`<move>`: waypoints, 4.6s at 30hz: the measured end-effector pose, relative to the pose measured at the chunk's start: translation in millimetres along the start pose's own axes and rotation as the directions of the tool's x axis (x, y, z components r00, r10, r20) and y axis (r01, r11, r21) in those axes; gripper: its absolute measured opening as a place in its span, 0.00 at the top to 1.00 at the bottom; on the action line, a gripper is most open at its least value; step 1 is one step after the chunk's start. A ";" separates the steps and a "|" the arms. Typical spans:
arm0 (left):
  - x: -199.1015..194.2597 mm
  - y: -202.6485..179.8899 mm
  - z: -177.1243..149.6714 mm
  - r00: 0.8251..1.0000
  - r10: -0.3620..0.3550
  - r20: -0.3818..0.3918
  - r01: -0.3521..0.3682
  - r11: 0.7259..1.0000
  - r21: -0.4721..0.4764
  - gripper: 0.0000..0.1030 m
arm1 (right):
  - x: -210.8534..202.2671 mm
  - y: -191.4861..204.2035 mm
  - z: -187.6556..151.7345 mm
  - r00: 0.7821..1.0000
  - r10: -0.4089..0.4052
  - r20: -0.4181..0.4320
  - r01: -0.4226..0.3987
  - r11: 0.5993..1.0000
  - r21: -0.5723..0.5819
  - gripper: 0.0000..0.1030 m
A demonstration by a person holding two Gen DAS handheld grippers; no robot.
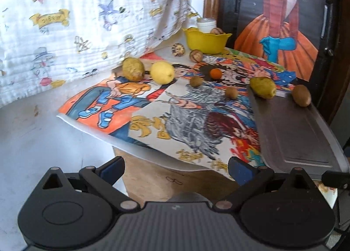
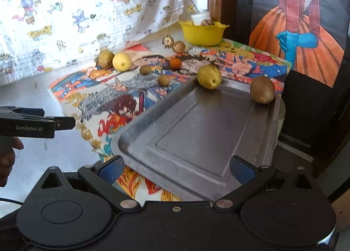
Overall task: Organize fruits
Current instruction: 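Open both tools and withdraw them from the tray, then grasp a small brown round fruit with the left tool while the right tool grasps another, then carry the small fruit onto the tray with the left tool while the right tool does likewise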
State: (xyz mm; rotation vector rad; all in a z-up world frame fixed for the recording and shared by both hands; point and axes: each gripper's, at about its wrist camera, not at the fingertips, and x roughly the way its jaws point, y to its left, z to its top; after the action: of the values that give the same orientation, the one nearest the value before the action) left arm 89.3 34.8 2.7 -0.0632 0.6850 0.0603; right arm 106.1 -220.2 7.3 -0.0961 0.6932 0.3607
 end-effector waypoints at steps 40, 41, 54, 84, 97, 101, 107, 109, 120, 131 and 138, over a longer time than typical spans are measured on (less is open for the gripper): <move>52.4 30.4 134.6 0.967 -0.113 0.227 0.054 0.967 0.250 0.00 | 35.7 -18.2 224.6 0.891 0.323 0.320 -0.266 0.941 -0.210 0.01; 58.2 26.4 135.0 0.967 -0.127 0.222 0.059 0.955 0.290 0.00 | 41.9 -17.5 212.2 0.900 0.317 0.298 -0.247 0.937 -0.249 0.01; 127.2 -28.6 132.8 0.974 -0.201 0.106 0.091 0.774 0.627 0.01 | 124.6 -2.2 137.0 0.968 0.253 0.004 -0.223 0.861 -0.457 0.19; 200.3 -46.9 140.0 0.964 -0.225 -0.140 0.262 0.737 0.623 0.62 | 202.7 -3.0 132.5 0.950 0.297 -0.096 -0.311 0.872 -0.378 0.67; 192.4 -53.1 139.2 0.975 -0.174 -0.135 0.220 0.792 0.569 0.73 | 191.1 -5.2 131.1 0.954 0.290 -0.081 -0.300 0.895 -0.328 0.73; 182.3 -54.6 139.1 0.976 -0.171 -0.131 0.214 0.841 0.496 0.73 | 175.5 -12.7 128.3 0.956 0.288 -0.053 -0.290 0.910 -0.297 0.73; 162.8 -64.3 137.5 0.973 -0.196 -0.125 0.230 0.880 0.415 0.73 | 141.9 -35.1 119.5 0.965 0.263 0.004 -0.255 0.940 -0.226 0.73; 154.8 -70.7 137.8 0.967 -0.222 -0.122 0.253 0.884 0.393 0.73 | 131.0 -46.0 116.3 0.969 0.244 0.026 -0.234 0.953 -0.194 0.73; 131.6 -122.9 130.2 0.945 -0.306 -0.111 0.326 0.890 0.320 0.73 | 88.3 -108.7 86.9 0.993 0.051 0.105 -0.048 0.998 -0.030 0.73; 143.0 -162.5 109.9 0.939 -0.311 -0.148 0.341 0.895 0.289 0.73 | 98.1 -142.1 54.4 0.997 -0.024 0.068 0.021 0.999 0.044 0.73; 152.3 -171.9 106.0 0.945 -0.288 -0.155 0.322 0.902 0.288 0.72 | 105.6 -149.4 49.1 0.998 -0.034 0.060 0.030 0.997 0.068 0.73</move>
State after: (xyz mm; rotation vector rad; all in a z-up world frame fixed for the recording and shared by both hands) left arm 286.9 -122.8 -5.3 0.1297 0.7804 -0.3569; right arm 264.2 -318.6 -27.4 -0.0327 0.6419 0.3084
